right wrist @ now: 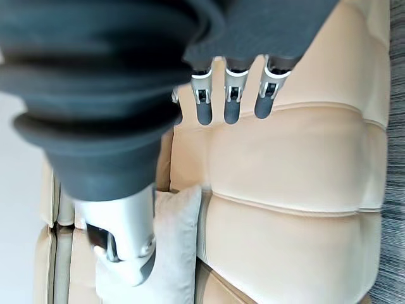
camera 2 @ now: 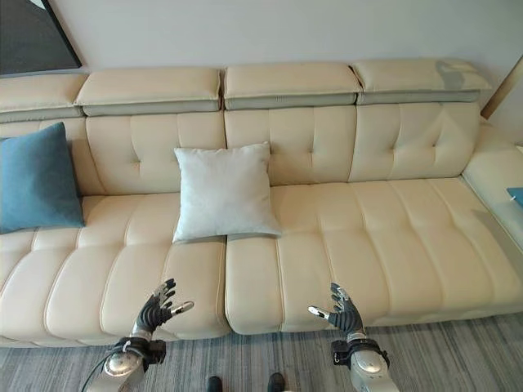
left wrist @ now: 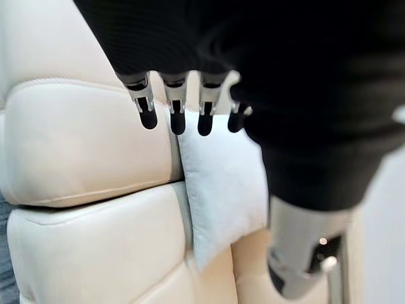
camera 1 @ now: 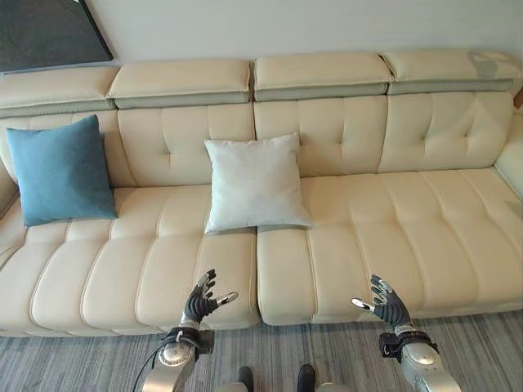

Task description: Pick up all the scattered cushions and arrange them neatly on the sofa.

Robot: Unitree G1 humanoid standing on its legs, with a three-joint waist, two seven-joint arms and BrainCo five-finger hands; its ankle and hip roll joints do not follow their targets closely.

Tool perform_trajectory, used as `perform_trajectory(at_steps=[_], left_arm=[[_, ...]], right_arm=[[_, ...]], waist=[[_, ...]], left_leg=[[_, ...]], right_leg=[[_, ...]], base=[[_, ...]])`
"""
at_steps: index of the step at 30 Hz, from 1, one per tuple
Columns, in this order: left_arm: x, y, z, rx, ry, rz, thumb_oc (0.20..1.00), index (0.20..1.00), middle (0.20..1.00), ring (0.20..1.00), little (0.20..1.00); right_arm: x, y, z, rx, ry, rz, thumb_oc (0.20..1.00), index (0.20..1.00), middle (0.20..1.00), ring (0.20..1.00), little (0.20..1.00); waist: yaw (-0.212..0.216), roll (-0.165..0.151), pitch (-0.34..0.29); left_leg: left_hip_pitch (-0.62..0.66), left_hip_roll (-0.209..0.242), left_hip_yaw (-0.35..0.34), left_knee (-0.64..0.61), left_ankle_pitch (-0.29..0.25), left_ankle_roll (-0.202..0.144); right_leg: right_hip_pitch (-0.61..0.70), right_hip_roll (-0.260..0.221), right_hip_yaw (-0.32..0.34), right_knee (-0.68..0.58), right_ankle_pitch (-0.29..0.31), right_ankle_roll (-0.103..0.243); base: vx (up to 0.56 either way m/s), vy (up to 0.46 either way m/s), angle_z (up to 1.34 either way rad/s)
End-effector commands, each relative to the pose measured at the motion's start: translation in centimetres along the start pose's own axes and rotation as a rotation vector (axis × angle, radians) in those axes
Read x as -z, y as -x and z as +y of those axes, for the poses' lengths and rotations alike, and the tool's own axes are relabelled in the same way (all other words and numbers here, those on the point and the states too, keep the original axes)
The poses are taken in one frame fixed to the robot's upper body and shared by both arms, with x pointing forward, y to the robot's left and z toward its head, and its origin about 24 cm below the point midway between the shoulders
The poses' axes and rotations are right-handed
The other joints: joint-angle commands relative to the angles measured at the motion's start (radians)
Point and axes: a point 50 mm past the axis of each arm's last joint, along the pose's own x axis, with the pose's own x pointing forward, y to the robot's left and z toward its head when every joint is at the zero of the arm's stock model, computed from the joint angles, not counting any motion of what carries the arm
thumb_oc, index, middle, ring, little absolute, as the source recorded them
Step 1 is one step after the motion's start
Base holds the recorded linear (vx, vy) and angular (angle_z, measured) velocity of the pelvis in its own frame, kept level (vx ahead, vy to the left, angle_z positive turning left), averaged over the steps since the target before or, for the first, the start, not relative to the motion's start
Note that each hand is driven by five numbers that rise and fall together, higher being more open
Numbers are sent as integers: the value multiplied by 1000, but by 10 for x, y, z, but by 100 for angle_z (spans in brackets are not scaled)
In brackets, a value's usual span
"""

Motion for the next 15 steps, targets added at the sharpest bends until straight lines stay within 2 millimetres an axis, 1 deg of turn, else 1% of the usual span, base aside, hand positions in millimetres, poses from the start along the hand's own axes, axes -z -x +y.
perform_trajectory(at_steps=[1, 2, 3, 4, 10, 12, 13, 14, 15], left_arm=[[-8, 1, 4, 5, 3, -58, 1000, 1000, 1000, 1000, 1000], [-8, 1, 4, 5, 4, -58, 1000, 1000, 1000, 1000, 1000], [-5, 3, 2, 12, -1, -49, 1000, 1000, 1000, 1000, 1000], [-5, 4, 1, 17, -1, -49, 1000, 1000, 1000, 1000, 1000], [2, 8, 0, 22, 0, -23, 1000, 1000, 1000, 1000, 1000], [3, 8, 0, 33, -2, -15, 1000, 1000, 1000, 1000, 1000], [3, 8, 0, 33, -2, -15, 1000, 1000, 1000, 1000, 1000], [2, 7, -1, 41, -7, -16, 1000, 1000, 1000, 1000, 1000], [0, 6, -1, 40, -9, -24, 1000, 1000, 1000, 1000, 1000]], right_arm=[[-17, -3, 1, -3, -22, -92, 1000, 1000, 1000, 1000, 1000], [-17, -3, 1, -3, -22, -92, 1000, 1000, 1000, 1000, 1000], [-14, -2, 1, -1, -24, -83, 1000, 1000, 1000, 1000, 1000], [-12, 0, 1, 6, -26, -76, 1000, 1000, 1000, 1000, 1000], [-5, 2, 3, -2, -25, -44, 1000, 1000, 1000, 1000, 1000], [2, 5, 2, 19, -42, -15, 1000, 1000, 1000, 1000, 1000], [2, 5, 2, 19, -42, -15, 1000, 1000, 1000, 1000, 1000], [4, 6, 0, 27, -47, -7, 1000, 1000, 1000, 1000, 1000], [4, 6, 0, 31, -48, -9, 1000, 1000, 1000, 1000, 1000]], waist=[[-11, 12, -57], [-11, 12, -57], [-15, 17, -68], [-20, 20, -74], [-24, 19, -74], [-41, 13, -74], [-40, 13, -75], [-52, 12, -68], [-58, 13, -60]], left_leg=[[61, -29, 20, -118, -53, 1], [66, -30, 20, -126, -48, 1], [83, -30, 24, -168, -42, 0], [88, -31, 25, -181, -42, -2], [100, -42, 36, -181, -58, 17], [93, -53, 59, -181, -66, 33], [92, -53, 60, -181, -67, 33], [89, -59, 74, -181, -70, 42], [87, -61, 82, -181, -70, 48]], right_leg=[[21, 10, 27, 0, -108, 109], [22, 10, 27, 0, -109, 109], [20, 14, 26, 0, -109, 113], [16, 13, 24, 0, -106, 118], [11, -1, 49, 0, -79, 137], [-15, -12, 87, 0, -50, 155], [-15, -12, 88, 0, -50, 155], [-25, -17, 103, 1, -35, 162], [-45, -21, 113, 26, -33, 166]], base=[[3, 78, 10], [6, 112, 18], [-8, 75, 8], [-32, 109, 3], [-68, 161, -2], [-92, 200, -44], [-68, 145, -44], [-66, 113, -27], [-67, 113, -27]])
